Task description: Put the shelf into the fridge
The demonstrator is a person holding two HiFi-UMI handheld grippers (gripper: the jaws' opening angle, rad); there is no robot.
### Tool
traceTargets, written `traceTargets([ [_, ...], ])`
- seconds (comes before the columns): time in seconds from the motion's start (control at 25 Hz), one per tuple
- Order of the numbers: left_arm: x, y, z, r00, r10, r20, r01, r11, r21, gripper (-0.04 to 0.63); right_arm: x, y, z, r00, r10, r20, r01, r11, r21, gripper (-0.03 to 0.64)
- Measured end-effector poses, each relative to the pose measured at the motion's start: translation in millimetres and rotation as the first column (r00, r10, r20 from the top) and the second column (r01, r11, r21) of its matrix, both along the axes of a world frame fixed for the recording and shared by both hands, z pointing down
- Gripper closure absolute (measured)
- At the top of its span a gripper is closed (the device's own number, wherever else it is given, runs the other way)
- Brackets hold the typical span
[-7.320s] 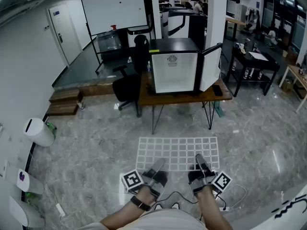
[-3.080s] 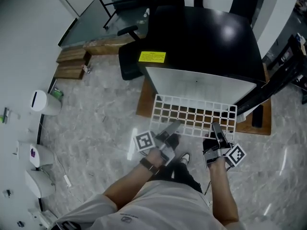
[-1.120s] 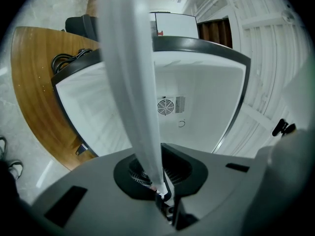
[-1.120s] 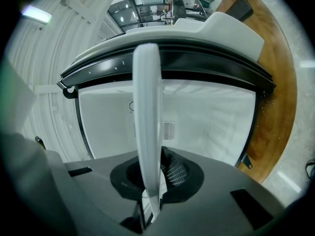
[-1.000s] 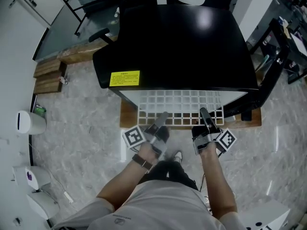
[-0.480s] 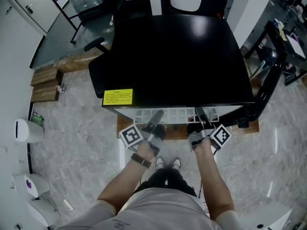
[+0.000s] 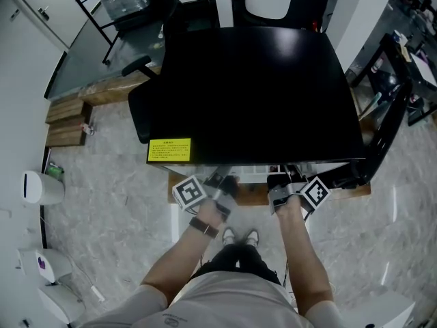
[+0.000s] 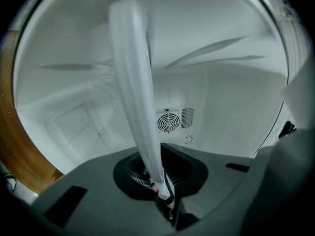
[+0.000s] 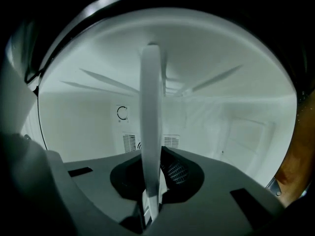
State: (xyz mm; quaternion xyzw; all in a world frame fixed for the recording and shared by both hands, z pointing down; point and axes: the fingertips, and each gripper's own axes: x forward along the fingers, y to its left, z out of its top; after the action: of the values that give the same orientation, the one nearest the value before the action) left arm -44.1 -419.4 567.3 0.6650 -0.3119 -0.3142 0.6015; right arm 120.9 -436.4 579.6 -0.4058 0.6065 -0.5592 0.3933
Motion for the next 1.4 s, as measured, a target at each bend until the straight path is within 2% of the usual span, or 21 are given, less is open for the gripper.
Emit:
traceTargets([
  [0.24, -1, -16, 0, 1.000, -0.016, -0.003, 0.016, 1.000, -0.001, 0.566, -1, -16, -1, 1.000, 0.016, -0.007, -0.016, 1.000, 0.005, 0.577],
  [0.4, -3, -25, 3, 0.999, -0.037, 0.027, 0.037, 0.999, 0.014, 0.566, 0, -26, 0, 1.000, 0.022, -0.017, -0.021, 1.000, 0.010, 0.577],
  [0.72, -3, -29, 1, 0.996, -0.088, -0.033, 0.088, 0.996, 0.011, 0.566, 1, -29, 1, 0.999, 0.041, -0.024, -0.041, 0.999, 0.016, 0.577],
  [0.84, -3, -30, 0, 0.996, -0.083, -0.015, 0.084, 0.996, 0.031, 0.565, 1, -30, 0, 0.999, 0.042, -0.031, -0.041, 0.999, 0.029, 0.576],
  [1.0, -1, -28, -3, 0.997, -0.074, -0.025, 0.075, 0.996, 0.041, 0.565, 1, -25, -6, 0.999, 0.040, -0.019, -0.039, 0.998, 0.047, 0.575],
  [1.28, -1, -8, 6, 0.998, -0.062, 0.027, 0.062, 0.998, 0.008, 0.557, 6, 2, -5, 0.999, 0.042, -0.016, -0.041, 0.999, 0.027, 0.575],
  [1.4, 3, 2, 5, 0.999, -0.055, -0.002, 0.055, 0.999, 0.001, 0.557, 10, 13, -2, 0.999, 0.049, -0.002, -0.049, 0.999, 0.011, 0.575],
])
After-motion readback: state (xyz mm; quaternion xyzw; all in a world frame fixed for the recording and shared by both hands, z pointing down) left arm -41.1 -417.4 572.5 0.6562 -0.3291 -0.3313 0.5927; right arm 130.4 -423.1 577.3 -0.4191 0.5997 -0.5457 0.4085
